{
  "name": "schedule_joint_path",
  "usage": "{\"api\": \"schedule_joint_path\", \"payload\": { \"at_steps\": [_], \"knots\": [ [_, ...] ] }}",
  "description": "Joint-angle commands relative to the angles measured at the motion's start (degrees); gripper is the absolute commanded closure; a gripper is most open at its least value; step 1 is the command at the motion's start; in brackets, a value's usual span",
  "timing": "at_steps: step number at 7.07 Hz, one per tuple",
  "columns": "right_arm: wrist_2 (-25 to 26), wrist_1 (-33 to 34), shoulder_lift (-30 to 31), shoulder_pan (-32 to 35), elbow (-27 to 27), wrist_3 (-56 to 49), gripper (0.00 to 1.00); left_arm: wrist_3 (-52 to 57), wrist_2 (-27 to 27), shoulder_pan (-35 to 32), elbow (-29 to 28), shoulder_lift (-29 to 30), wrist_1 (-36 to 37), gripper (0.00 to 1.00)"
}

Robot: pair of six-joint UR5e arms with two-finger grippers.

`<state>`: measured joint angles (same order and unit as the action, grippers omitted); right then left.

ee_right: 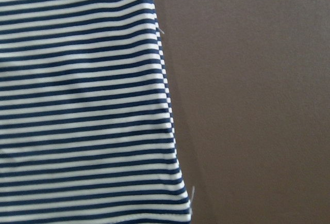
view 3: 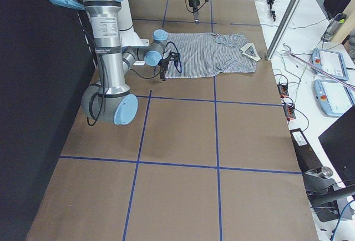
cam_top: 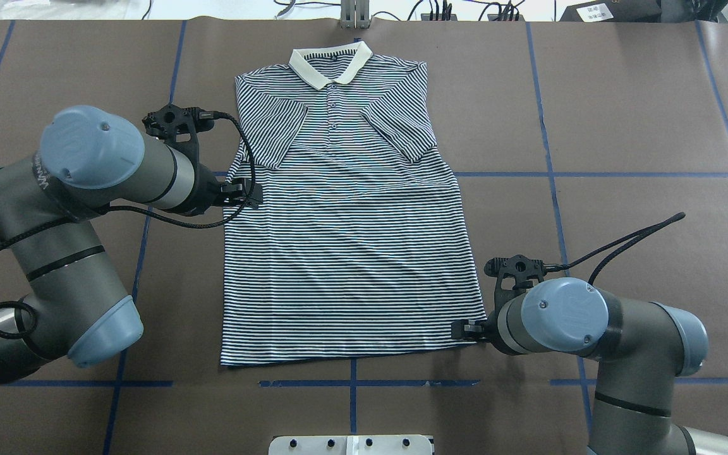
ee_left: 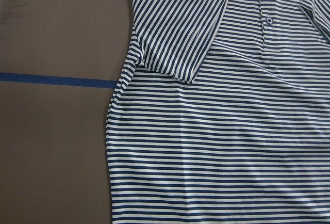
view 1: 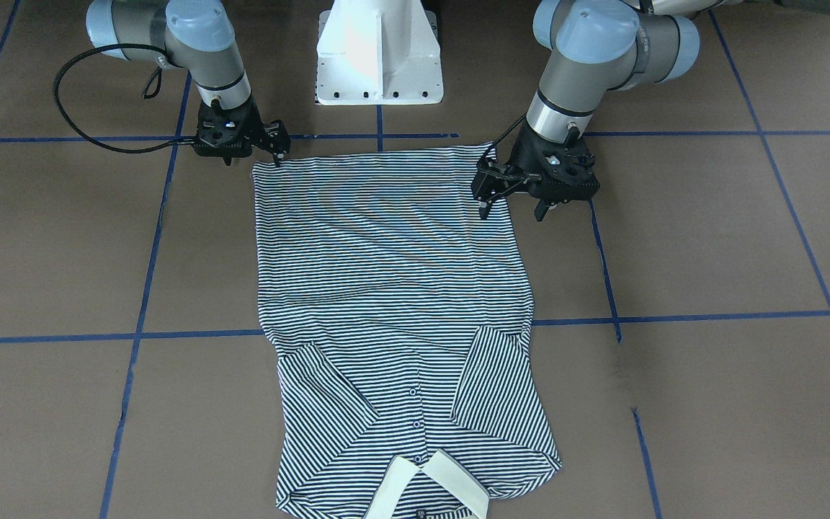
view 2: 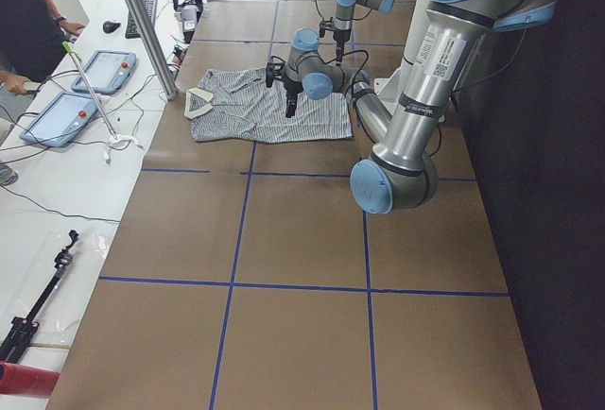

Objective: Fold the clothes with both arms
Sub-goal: 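Move both grippers down to the hem corners nearest the robot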

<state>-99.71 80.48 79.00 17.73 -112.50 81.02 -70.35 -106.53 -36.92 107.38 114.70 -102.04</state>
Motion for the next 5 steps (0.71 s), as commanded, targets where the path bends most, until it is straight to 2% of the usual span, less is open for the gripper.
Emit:
{"api": "schedule_joint_path", "payload": {
  "at_steps": [1,2,3,4,5],
  "knots": [
    [0.04,0.03,-1.04,-0.06,1.66,0.02,0.00,-0.05,-0.08,0.00,0.20,0.09,0.00,0.00],
    [0.04,0.03,-1.39,0.02,1.58,0.02,0.03,-0.06,0.00,0.09,0.20,0.00,0.00,0.00],
    [-0.13,0.03,-1.57,0.03,1.50,0.02,0.18,-0.06,0.00,0.01,0.20,0.00,0.00,0.00],
    [-0.57,0.03,-1.48,0.20,0.97,0.02,0.58,-0.06,0.00,0.00,0.20,0.00,0.00,0.00],
    [-0.83,-0.06,-1.40,0.20,1.06,-0.07,0.93,0.03,0.00,0.00,0.20,0.00,0.00,0.00]
  ]
}}
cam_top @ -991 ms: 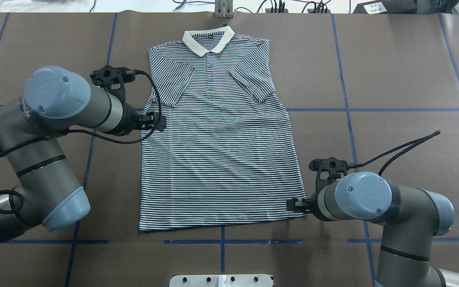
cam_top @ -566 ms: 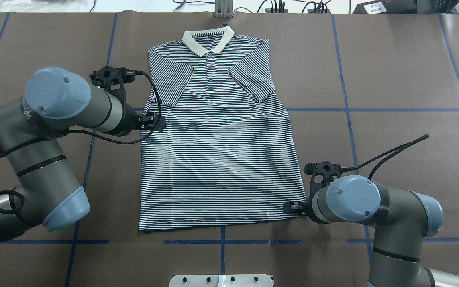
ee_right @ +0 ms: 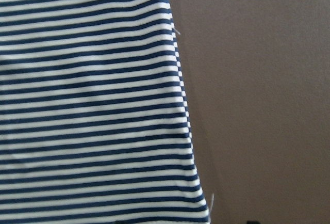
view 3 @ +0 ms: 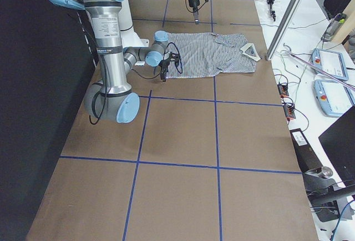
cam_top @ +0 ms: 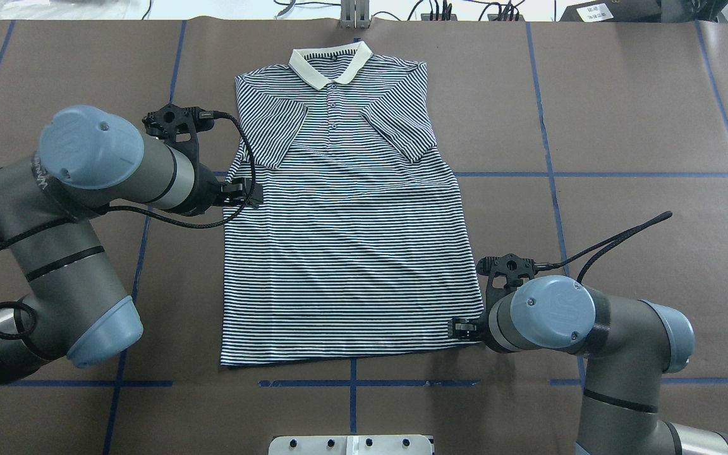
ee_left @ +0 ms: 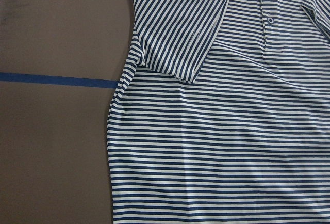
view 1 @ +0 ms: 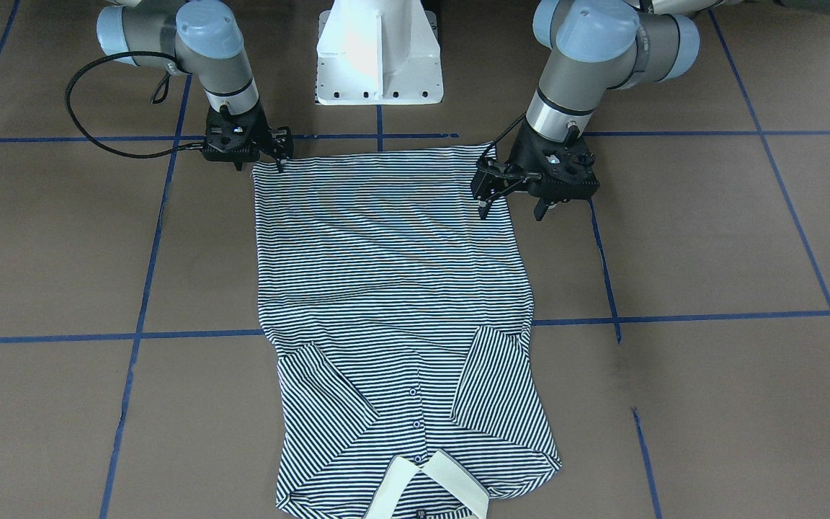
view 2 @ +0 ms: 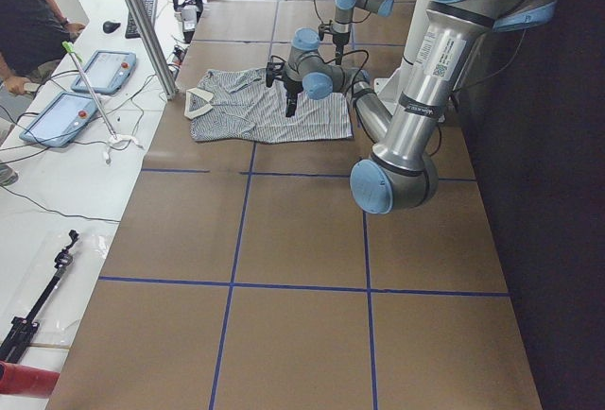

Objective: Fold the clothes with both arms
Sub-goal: 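Move both grippers down to the hem corners nearest the robot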

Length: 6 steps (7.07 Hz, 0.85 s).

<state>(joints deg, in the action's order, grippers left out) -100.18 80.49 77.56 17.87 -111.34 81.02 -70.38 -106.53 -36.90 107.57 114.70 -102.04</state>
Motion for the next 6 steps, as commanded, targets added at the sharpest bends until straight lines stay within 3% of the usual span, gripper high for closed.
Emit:
{"api": "schedule_joint_path", "payload": {
  "at_steps": [1,6],
  "knots": [
    [-0.37,-0.07,0.05,0.24,-0.28,-0.07,1.00,-0.02,-0.08,0.07,0.01,0.00,0.00,0.00],
    [-0.28,2.12,0.04,1.29,-2.99,0.02,1.00,-2.28,0.18,1.73,0.36,-1.65,0.09,0.00]
  ]
}}
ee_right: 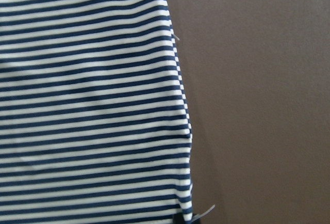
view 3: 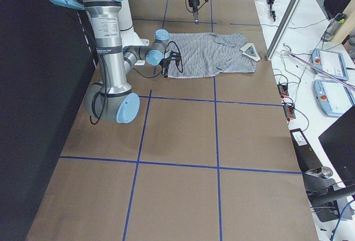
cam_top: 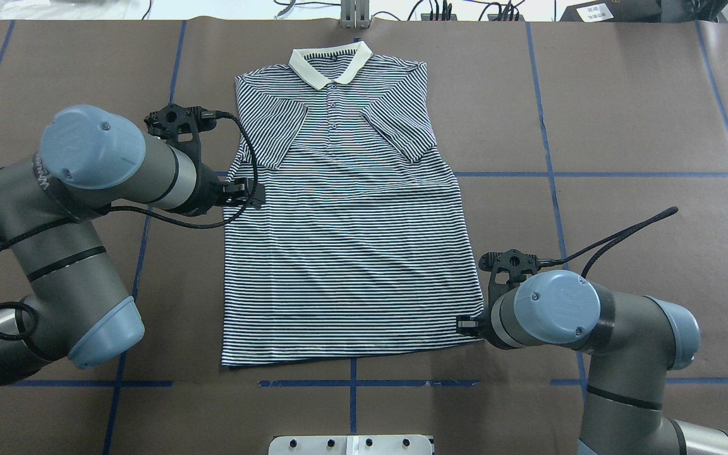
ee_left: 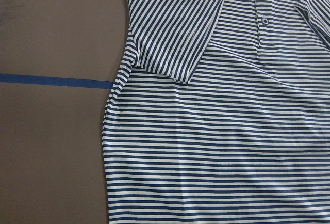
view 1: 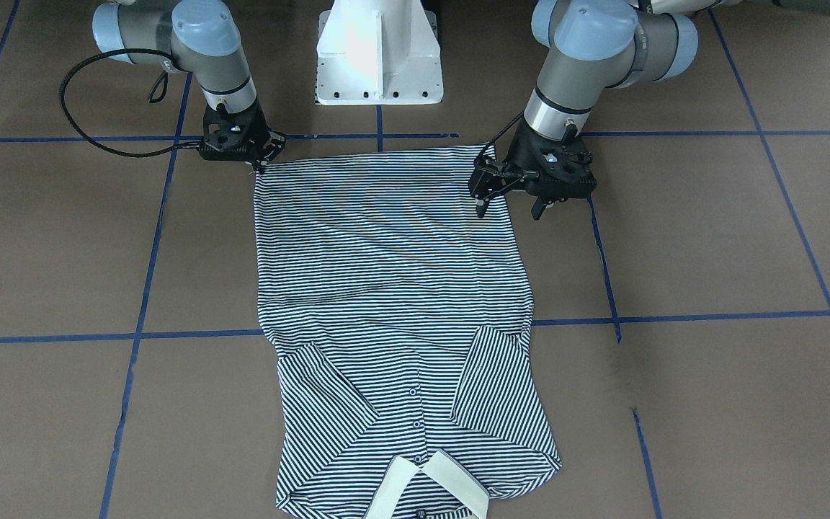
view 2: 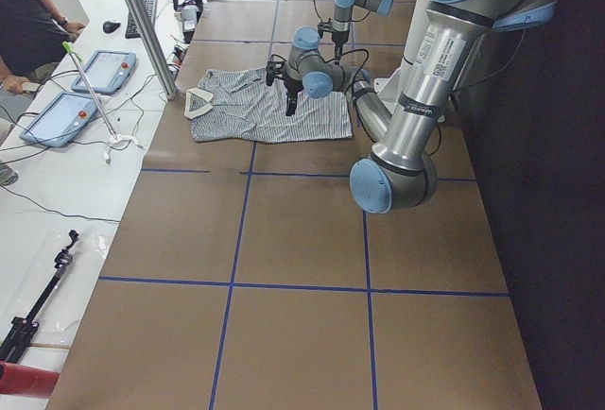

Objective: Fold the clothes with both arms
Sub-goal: 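Move both grippers down to the hem corners nearest the robot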

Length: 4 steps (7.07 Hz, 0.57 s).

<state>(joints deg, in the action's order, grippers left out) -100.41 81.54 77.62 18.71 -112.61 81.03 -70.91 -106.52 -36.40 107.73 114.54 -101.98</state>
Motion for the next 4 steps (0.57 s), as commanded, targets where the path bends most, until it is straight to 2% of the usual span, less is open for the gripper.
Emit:
{"api": "schedule_joint_path", "payload": {
  "at_steps": [1,2,4],
  "knots": [
    [-0.14,1.08,-0.01,0.71,-2.87,0.00,1.00,-10.22,3.04,6.21,0.64,-3.00,-0.23,0.00],
    [-0.14,1.08,-0.10,0.80,-3.32,0.00,1.00,-15.26,7.33,11.21,1.60,-4.14,-0.06,0.00],
    [-0.40,0.99,-0.01,1.07,-4.02,-0.09,1.00,-20.04,7.99,16.17,4.75,-8.96,0.03,0.00]
  ]
}}
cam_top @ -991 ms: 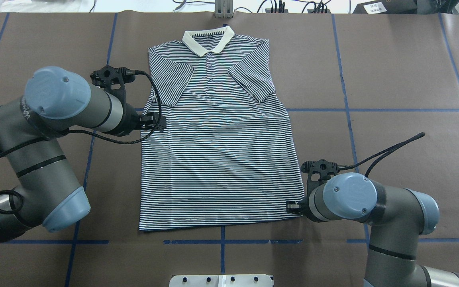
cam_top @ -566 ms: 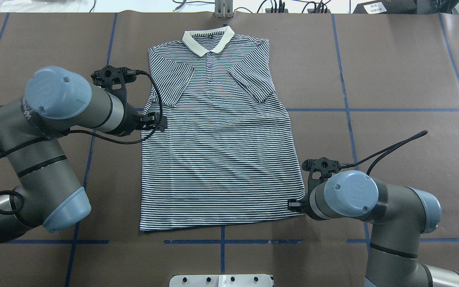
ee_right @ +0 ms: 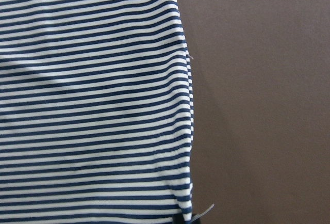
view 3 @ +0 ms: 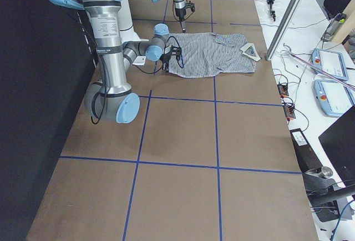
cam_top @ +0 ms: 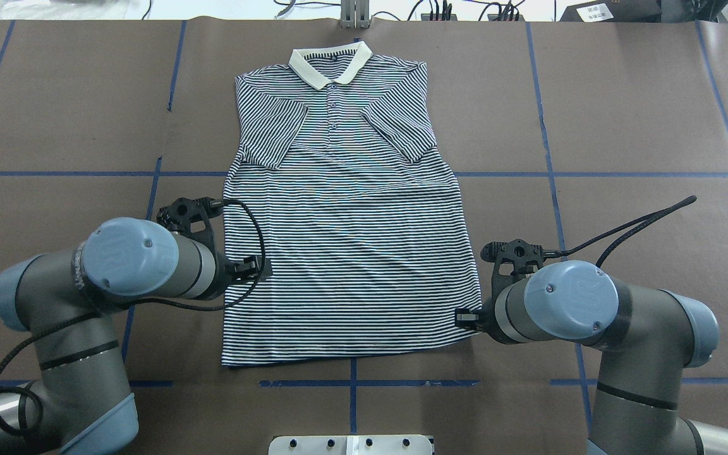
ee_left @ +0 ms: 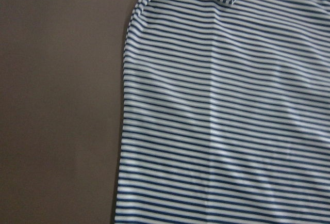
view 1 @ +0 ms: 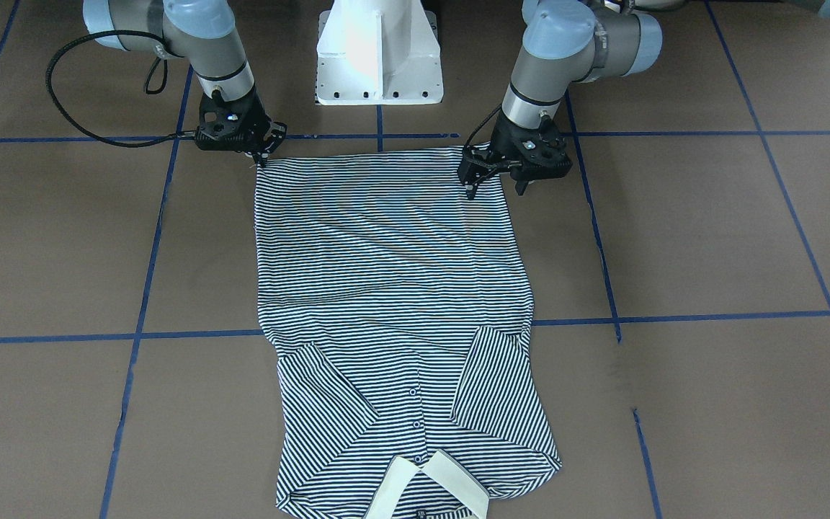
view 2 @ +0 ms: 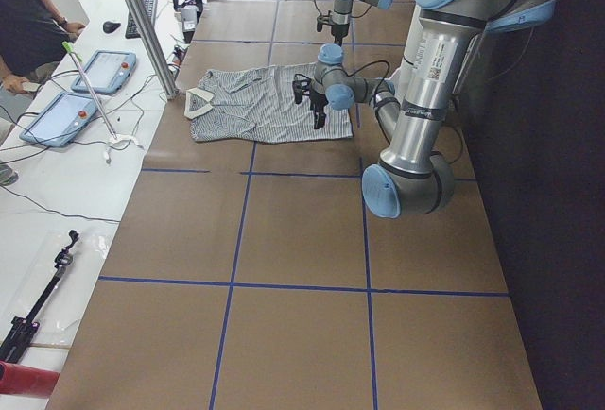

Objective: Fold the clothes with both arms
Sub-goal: 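Move both grippers down to the hem corners nearest the robot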

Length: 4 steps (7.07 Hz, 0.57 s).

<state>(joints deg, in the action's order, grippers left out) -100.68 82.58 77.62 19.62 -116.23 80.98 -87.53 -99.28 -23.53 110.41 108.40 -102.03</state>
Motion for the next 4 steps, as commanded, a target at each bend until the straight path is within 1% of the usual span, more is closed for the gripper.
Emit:
{"api": "schedule_joint_path", "payload": {
  "at_steps": [1,2,4],
  "knots": [
    [-0.22,-0.05,-0.10,0.33,-0.40,-0.64,1.00,-4.21,0.76,5.14,4.53,-5.54,0.08,0.00],
    [-0.22,-0.14,-0.10,0.42,-0.40,-0.65,1.00,-6.83,0.84,7.16,4.64,-6.18,0.08,0.00],
    [-0.13,-0.14,-0.10,0.77,-0.75,-0.65,1.00,-7.74,0.85,8.49,3.85,-6.01,0.17,0.00]
  ]
}}
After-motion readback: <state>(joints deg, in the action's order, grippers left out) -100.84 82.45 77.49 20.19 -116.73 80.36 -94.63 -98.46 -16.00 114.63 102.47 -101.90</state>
